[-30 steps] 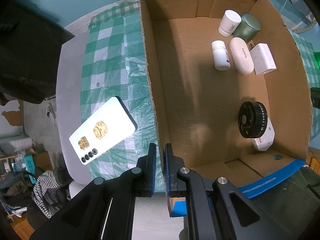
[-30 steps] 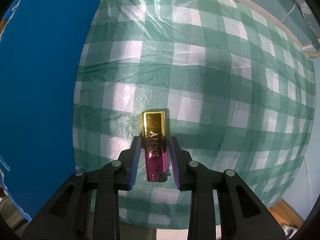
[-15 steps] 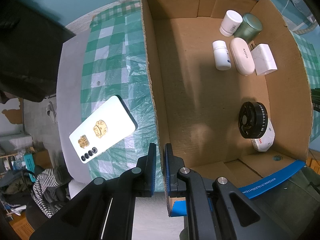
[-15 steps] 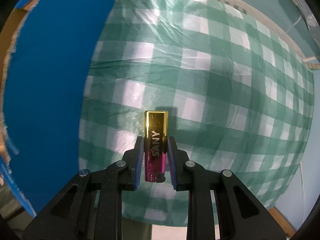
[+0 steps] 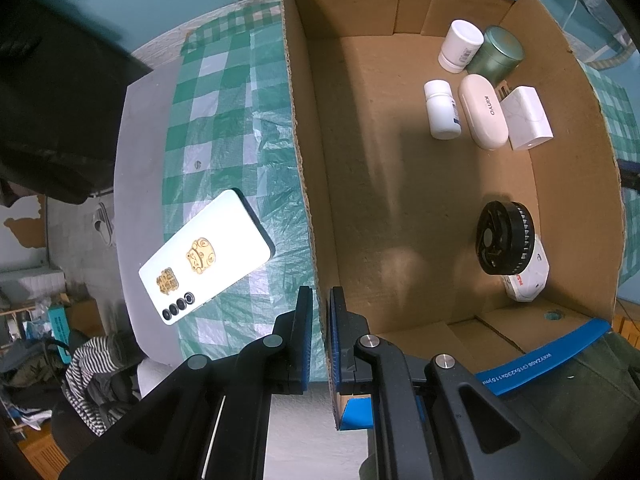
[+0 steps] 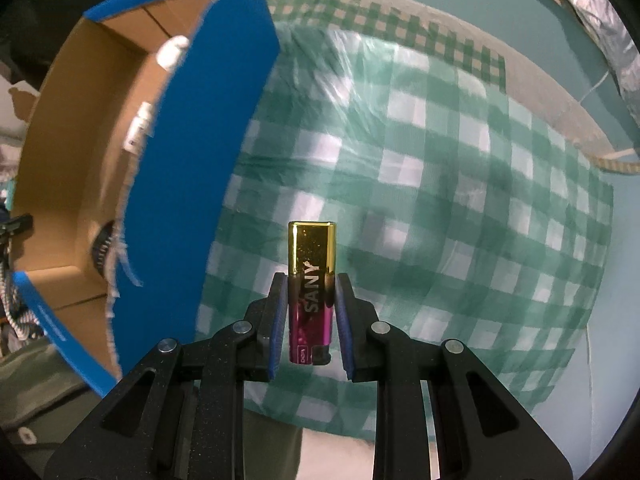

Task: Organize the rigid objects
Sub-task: 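Carry the lighter into the box and open the right gripper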

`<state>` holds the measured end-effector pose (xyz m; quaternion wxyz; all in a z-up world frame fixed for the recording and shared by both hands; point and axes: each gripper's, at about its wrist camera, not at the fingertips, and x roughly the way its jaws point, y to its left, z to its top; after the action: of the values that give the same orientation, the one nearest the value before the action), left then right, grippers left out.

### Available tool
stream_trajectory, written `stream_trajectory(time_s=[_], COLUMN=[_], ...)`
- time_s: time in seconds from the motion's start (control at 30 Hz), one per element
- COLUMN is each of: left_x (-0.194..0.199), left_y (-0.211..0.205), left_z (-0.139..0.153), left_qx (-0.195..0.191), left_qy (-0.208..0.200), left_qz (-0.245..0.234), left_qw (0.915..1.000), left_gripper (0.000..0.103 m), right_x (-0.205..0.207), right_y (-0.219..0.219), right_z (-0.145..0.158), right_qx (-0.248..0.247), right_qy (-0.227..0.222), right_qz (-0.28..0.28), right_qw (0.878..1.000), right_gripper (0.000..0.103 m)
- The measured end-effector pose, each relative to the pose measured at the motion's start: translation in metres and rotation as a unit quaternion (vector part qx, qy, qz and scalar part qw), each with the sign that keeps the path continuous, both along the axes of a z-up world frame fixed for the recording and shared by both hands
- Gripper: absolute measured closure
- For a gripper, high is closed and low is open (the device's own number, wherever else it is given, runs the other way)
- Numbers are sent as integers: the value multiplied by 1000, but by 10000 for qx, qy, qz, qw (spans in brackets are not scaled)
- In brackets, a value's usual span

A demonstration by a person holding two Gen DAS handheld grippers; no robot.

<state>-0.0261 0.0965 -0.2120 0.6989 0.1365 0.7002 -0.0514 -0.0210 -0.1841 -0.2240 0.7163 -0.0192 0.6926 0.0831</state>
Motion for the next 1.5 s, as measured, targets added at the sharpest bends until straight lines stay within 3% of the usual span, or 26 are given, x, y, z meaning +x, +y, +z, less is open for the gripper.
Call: stream_trajectory(time_s=[0.43,0.7,1.13,1.5], left_x=[-2,-2,-2,-1], left_y=[2,2,0,1], left_z=[5,6,9,10], left_qx=[-18,-16,-39,-62], left_qy=[-31,-38,-79,-95], left_qz=[-2,-6,-35,1], left_qw=[10000,10000,10000,9999], left_gripper=[95,95,95,95], right_x=[24,40,50,48], right_y=[37,68,112,120], right_z=[59,70,51,26], right_qx=[408,413,331,233], right_qy=[-482,-669,-510,-291], right_qz=[365,712,1197,1345], right_qw=[9973,9944,9909,9902], right_gripper=[81,81,81,81])
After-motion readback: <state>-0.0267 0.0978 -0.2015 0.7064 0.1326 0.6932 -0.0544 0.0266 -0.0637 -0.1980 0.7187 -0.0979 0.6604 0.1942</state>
